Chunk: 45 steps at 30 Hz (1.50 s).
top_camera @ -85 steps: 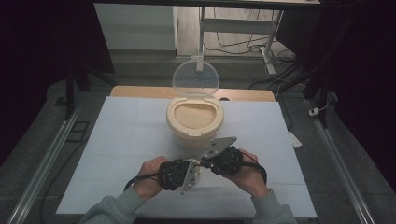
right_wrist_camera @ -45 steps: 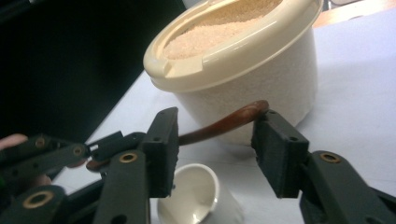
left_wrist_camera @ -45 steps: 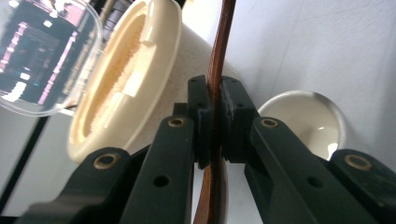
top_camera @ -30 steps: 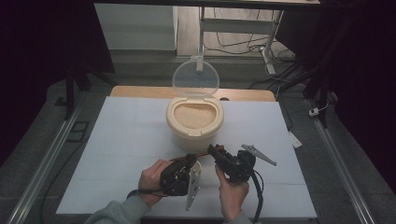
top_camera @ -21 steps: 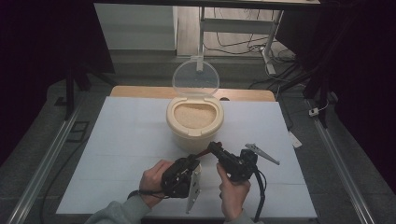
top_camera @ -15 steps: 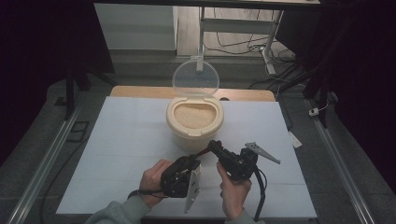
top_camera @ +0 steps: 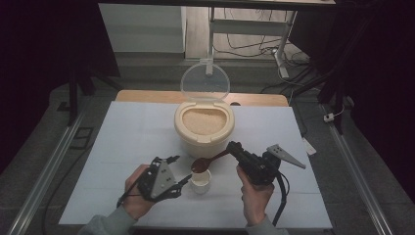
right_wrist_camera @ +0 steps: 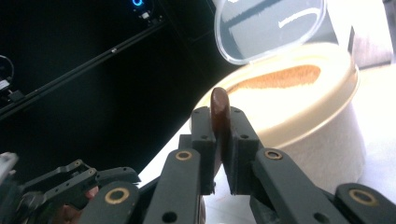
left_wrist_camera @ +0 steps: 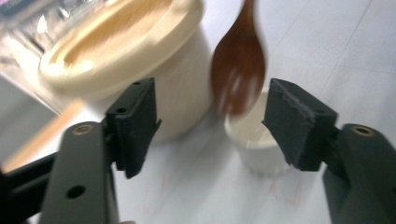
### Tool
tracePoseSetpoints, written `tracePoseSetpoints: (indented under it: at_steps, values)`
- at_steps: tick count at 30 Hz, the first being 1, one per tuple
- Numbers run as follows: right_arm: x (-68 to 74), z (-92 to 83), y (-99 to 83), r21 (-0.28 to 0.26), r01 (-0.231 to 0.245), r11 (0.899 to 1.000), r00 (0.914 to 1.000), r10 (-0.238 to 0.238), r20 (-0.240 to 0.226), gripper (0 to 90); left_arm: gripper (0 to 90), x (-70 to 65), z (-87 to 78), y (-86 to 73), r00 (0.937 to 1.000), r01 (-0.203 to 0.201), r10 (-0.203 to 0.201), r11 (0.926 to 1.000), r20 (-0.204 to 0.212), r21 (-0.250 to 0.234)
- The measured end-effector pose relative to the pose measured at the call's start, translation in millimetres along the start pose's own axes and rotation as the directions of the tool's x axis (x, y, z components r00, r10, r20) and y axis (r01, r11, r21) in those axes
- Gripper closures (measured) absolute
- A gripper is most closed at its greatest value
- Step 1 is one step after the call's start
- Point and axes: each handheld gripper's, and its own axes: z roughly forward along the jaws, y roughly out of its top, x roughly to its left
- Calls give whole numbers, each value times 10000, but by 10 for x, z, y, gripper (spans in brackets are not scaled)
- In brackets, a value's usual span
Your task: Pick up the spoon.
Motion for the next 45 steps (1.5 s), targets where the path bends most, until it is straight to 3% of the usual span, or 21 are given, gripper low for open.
tracePoseSetpoints:
  at_steps: [4, 5, 8, 11, 12, 13, 15, 24, 29, 45]
  values:
    - [-11, -36, 54, -131, 344, 9993, 9994, -344, -39, 836, 282, 198, -121, -234, 9945, 1052, -1052, 9940, -26, 304]
    - [-15, -45, 65, -141, 401, 9991, 9992, -402, -53, 836, 275, 274, -173, -340, 9906, 1369, -1365, 9898, -116, 387]
    - [-29, -61, 87, -155, 531, 9985, 9985, -533, -112, 836, 261, 341, -222, -436, 9855, 1694, -1695, 9846, -17, 437]
    - [-58, -100, 136, -238, 690, 9973, 9974, -695, -194, 836, 233, 421, -270, -560, 9742, 2241, -2251, 9731, 143, 530]
    - [-65, -108, 147, -254, 730, 9970, 9970, -736, -230, 836, 229, 471, -298, -644, 9665, 2534, -2554, 9652, 252, 639]
    - [-65, -108, 147, -254, 730, 9970, 9970, -736, -230, 836, 226, 471, -298, -644, 9665, 2534, -2554, 9652, 252, 639]
    - [-72, -130, 175, -296, 897, 9955, 9955, -905, -269, 836, 221, 517, -325, -779, 9551, 2924, -2951, 9532, 270, 768]
    - [-70, -216, 280, -702, 1174, 9906, 9920, -1203, -386, 837, 217, 586, -338, -983, 9415, 3307, -3356, 9376, 307, 1071]
    - [-93, -260, 333, -870, 1288, 9878, 9904, -1327, -395, 837, 206, 586, -317, -991, 9417, 3276, -3343, 9367, 383, 1233]
    - [-145, -272, 398, -1044, 1574, 9820, 9844, -1645, -625, 836, 167, 587, -292, -1027, 9300, 3483, -3620, 9233, 638, 1617]
